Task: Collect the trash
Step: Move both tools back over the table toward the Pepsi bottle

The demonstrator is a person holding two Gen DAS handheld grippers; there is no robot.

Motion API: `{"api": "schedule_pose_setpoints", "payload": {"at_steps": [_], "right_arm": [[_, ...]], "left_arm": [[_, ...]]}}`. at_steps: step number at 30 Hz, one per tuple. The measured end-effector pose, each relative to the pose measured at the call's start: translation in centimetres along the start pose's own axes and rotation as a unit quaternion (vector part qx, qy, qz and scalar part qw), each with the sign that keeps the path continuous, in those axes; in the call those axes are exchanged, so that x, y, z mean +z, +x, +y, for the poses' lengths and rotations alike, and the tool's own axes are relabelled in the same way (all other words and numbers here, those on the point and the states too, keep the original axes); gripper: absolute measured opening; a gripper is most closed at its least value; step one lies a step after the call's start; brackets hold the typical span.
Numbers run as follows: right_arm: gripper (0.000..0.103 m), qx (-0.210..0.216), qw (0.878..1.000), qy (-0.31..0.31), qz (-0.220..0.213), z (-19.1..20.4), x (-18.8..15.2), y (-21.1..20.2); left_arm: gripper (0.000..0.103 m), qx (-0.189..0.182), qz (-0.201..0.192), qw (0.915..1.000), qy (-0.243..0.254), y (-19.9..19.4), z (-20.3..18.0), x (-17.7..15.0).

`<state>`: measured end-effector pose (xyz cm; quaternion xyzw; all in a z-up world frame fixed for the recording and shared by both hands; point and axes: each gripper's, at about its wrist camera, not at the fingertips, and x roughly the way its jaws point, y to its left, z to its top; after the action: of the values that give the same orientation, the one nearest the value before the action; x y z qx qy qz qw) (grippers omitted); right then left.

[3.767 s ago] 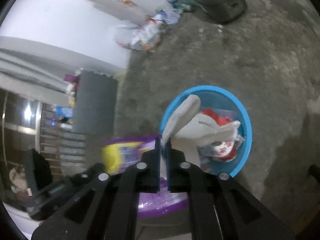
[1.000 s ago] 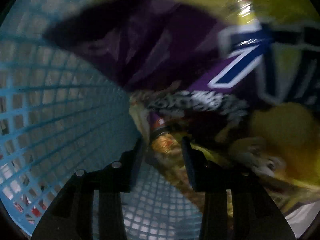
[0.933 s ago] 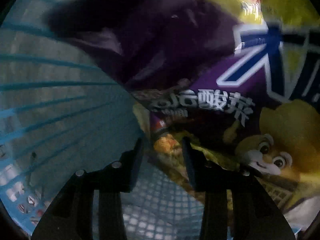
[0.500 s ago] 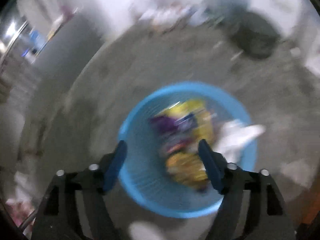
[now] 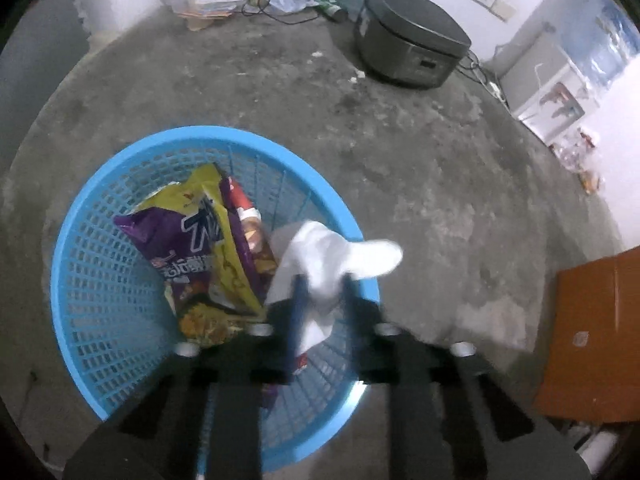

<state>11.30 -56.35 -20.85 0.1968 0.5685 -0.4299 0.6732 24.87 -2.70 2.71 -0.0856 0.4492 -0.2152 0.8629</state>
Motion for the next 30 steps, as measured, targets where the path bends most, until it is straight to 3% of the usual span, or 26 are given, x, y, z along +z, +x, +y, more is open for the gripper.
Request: {"api": "schedule_pose_setpoints", "payload": {"at_steps": [6, 9, 15, 17, 18, 20, 22, 24, 30], "right_arm": [[0.004, 0.019, 0.999, -0.018, -0.020, 0.0, 0.2, -2.6], [0.003, 0.011, 0.996, -0.052, -0.070, 1.4, -0.2, -6.0], [0.004, -0.011, 0.966, -0.185, -0.182, 7.5, -2.0, -11.5], [0.010, 0.004, 0.957, -0.243, -0.156, 10.3, -2.7, -10.4], [0.028, 0.019, 0.956, -0.262, -0.129, 11.2, -2.9, -9.4], [0.051, 0.045, 0.954, -0.288, -0.063, 12.6, -3.6, -7.2], [0.054, 0.052, 0.956, -0.284, -0.046, 12.8, -4.2, -6.8], [0.064, 0.072, 0.962, -0.261, -0.039, 11.9, -4.7, -7.5], [0.068, 0.177, 0.967, -0.177, -0.044, 6.8, -5.5, -12.3]], "left_arm": [[0.082, 0.012, 0.001, 0.9997, -0.020, -0.1, 1.5, -0.5], [0.082, 0.015, 0.000, 0.9995, -0.028, -0.3, 1.9, -0.6], [0.082, 0.017, -0.003, 0.9994, -0.029, -0.2, 2.0, -0.4], [0.082, 0.015, -0.004, 0.9995, -0.028, -0.3, 1.9, -0.6], [0.082, 0.012, -0.005, 0.9995, -0.027, -0.4, 1.8, -0.6], [0.082, 0.009, -0.008, 0.9996, -0.026, -0.6, 1.6, -0.7], [0.082, 0.008, -0.012, 0.9996, -0.024, -1.0, 1.5, -0.7], [0.083, 0.009, -0.019, 0.9995, -0.023, -1.4, 1.5, -0.8], [0.084, 0.006, -0.036, 0.9987, -0.037, -2.8, 2.1, -1.7]]}}
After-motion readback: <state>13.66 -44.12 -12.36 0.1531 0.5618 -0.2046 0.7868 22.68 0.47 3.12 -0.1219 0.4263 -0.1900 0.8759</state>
